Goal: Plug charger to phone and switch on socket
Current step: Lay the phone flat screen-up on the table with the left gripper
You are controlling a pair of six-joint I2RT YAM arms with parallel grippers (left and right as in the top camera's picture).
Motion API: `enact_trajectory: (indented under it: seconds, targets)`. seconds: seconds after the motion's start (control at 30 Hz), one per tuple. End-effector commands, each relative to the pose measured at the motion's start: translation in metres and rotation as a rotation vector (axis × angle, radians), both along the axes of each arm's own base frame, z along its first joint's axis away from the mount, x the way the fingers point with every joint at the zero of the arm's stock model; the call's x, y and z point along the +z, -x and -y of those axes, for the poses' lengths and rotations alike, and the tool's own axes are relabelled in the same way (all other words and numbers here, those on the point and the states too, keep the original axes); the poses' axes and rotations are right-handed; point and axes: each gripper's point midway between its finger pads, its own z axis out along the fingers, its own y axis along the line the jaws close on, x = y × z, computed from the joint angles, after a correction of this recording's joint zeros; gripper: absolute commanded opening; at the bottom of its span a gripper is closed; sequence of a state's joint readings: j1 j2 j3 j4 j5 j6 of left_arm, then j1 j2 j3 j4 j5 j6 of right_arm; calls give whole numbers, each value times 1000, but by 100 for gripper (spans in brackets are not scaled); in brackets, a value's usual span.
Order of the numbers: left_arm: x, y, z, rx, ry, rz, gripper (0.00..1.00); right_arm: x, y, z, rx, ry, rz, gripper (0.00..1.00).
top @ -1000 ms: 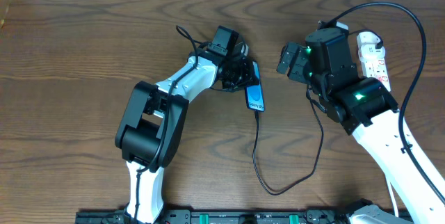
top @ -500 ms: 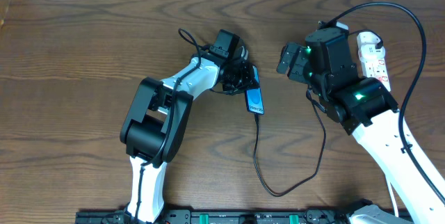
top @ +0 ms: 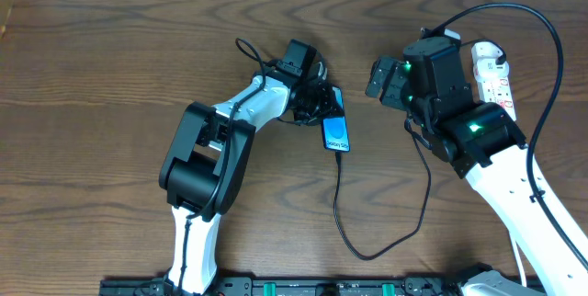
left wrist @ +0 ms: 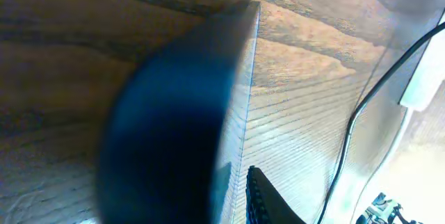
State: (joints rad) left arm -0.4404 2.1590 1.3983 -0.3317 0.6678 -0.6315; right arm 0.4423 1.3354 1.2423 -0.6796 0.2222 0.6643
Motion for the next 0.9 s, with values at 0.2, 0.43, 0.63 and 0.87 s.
enact_trajectory:
  seconds: [0.2, 0.43, 0.63, 0.87]
  targets:
    - [-8, 4, 0, -4, -15, -22, 25, 8, 0, 5, -7, 15, 23, 99]
    - [-9, 6, -2, -5, -25, -35, 35, 8, 0, 5, -7, 15, 24, 99]
    - [-11, 8, -5, -2, -39, -43, 58, 8, 0, 5, -7, 15, 24, 99]
    - [-33, 20, -40, 49, -250, -94, 61, 8, -1, 5, -7, 14, 26, 99]
